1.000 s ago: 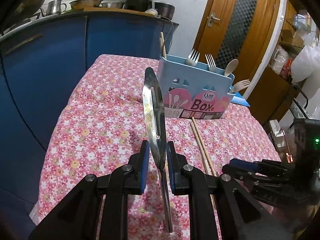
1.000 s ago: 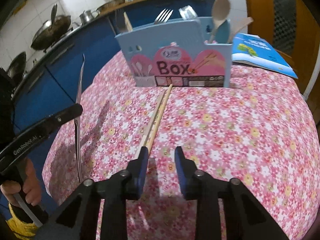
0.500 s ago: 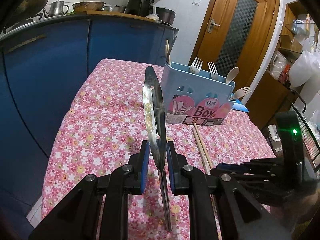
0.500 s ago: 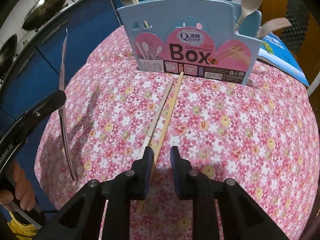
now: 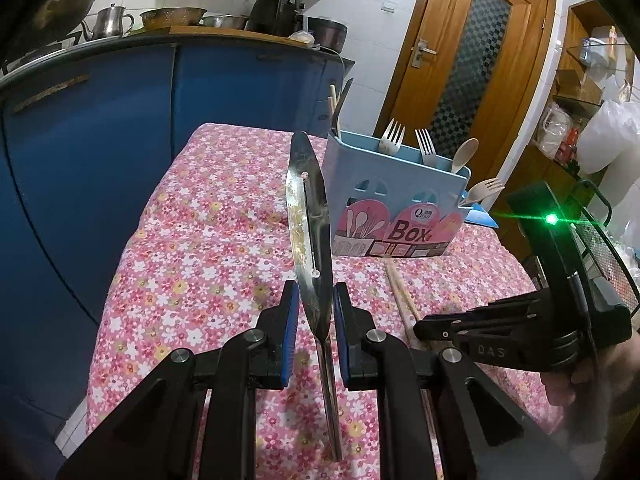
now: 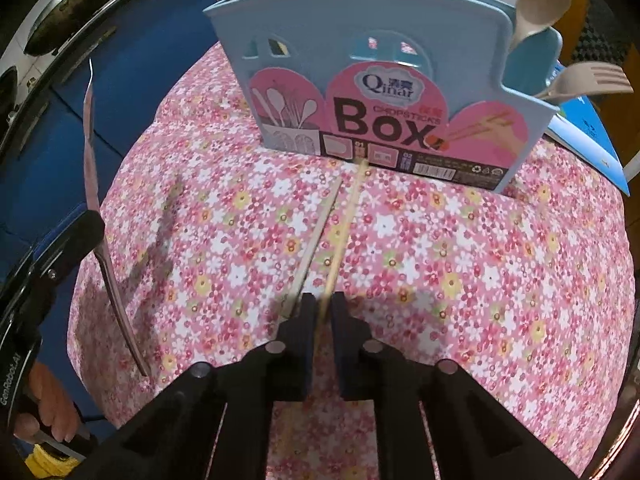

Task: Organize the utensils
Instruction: 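Grasp a wooden chopstick with the right tool while the left tool holds the knife, then lift the knife and chopstick and carry both over the caddy, then lower the knife and chopstick into the caddy and open both tools, then move the right tool back and grasp the last wooden chopstick, then carry the chopstick over the caddy with the right tool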

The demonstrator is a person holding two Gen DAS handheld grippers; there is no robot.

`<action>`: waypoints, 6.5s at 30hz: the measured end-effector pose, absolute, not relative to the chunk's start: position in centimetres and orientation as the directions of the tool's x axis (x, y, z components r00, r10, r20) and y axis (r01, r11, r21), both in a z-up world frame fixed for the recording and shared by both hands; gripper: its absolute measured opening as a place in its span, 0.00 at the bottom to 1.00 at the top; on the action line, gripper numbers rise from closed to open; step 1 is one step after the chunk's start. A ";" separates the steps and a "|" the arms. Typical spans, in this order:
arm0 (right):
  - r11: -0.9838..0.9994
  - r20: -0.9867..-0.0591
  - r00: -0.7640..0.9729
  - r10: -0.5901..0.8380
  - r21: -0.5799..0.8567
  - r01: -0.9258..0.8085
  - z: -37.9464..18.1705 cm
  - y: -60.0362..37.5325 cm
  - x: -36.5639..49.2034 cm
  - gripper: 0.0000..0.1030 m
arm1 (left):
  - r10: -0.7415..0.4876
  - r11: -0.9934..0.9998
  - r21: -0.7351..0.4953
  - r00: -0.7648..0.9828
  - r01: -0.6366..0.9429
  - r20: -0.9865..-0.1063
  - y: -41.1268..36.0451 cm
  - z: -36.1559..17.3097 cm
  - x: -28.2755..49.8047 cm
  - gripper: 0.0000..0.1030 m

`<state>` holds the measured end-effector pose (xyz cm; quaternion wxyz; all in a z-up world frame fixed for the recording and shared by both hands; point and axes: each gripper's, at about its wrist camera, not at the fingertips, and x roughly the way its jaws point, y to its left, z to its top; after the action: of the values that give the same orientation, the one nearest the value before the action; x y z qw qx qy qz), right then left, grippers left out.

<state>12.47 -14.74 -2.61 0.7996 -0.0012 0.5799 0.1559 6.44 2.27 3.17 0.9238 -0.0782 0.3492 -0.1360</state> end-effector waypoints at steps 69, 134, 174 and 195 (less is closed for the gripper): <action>0.962 -0.329 0.907 0.262 0.169 -0.216 5.3 -23.5 18.7 0.07 | -0.305 0.952 -0.113 0.876 0.284 -0.373 -5.1 9.8 19.3 0.26; 0.952 -0.837 0.484 0.256 0.131 -0.277 -2.5 -13.4 9.5 0.26 | -0.197 0.980 -0.155 0.704 0.124 -0.682 3.6 2.3 9.2 0.37; 0.919 -0.630 0.668 0.395 0.279 -0.279 2.5 -19.1 7.4 0.07 | -0.206 0.978 -0.156 0.697 0.135 -0.687 1.3 2.3 10.1 0.37; 0.946 -0.330 0.900 0.285 0.251 -0.207 8.0 -23.8 12.2 0.08 | -0.219 0.974 -0.196 0.712 0.116 -0.668 -0.1 2.0 12.0 0.37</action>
<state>12.23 -23.77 8.04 0.9689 0.1055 0.1843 0.1269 11.96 -0.10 1.98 0.9224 -0.0700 0.3687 -0.0908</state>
